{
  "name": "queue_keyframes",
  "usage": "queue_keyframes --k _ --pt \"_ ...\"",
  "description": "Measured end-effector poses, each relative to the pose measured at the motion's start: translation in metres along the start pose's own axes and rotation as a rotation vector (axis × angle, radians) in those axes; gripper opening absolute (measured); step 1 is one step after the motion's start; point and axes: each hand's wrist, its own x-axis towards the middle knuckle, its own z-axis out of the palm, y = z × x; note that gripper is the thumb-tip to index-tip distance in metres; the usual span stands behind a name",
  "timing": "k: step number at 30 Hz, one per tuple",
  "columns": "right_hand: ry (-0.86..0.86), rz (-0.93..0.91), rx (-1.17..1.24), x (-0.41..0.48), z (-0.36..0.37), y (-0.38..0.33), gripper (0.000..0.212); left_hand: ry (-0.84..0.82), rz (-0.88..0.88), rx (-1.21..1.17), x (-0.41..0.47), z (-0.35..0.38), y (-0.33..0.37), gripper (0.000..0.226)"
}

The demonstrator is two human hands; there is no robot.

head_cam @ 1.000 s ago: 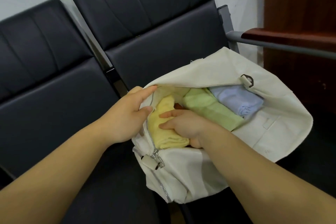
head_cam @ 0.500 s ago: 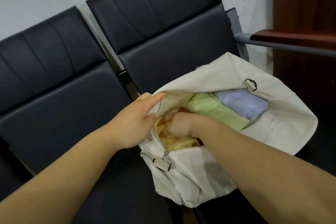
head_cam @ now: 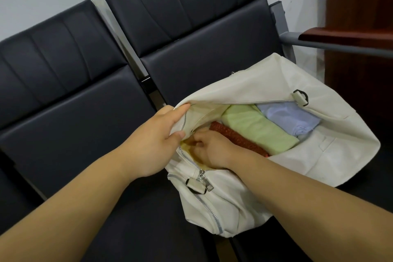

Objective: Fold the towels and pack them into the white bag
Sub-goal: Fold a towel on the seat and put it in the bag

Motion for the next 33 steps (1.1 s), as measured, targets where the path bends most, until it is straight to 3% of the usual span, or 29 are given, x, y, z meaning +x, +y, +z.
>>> queue_keyframes --k 5,8,19,25,27,30,33 --pt "-0.340 0.165 -0.077 0.006 -0.006 0.000 0.070 -0.013 -0.016 0.018 -0.004 0.002 -0.005 0.062" --pt "-0.459 0.191 -0.104 0.006 -0.020 -0.006 0.077 -0.026 -0.016 0.044 -0.005 0.001 -0.005 0.062" --pt "-0.447 0.219 -0.123 -0.012 -0.034 0.007 0.068 -0.104 -0.050 -0.023 -0.012 0.005 -0.002 0.061" --pt "-0.325 0.313 0.230 -0.048 -0.049 -0.008 0.051 -0.073 -0.078 -0.065 -0.006 0.012 0.008 0.058" --pt "-0.208 0.342 0.271 -0.067 -0.059 -0.014 0.046 -0.021 -0.076 -0.105 -0.002 0.015 0.012 0.054" --pt "0.018 0.283 0.269 -0.092 -0.066 -0.029 0.017 0.031 -0.084 -0.161 -0.011 0.017 0.012 0.050" --pt "0.236 0.224 0.112 -0.104 -0.058 -0.046 0.039 0.057 -0.104 -0.137 -0.043 0.015 0.002 0.056"
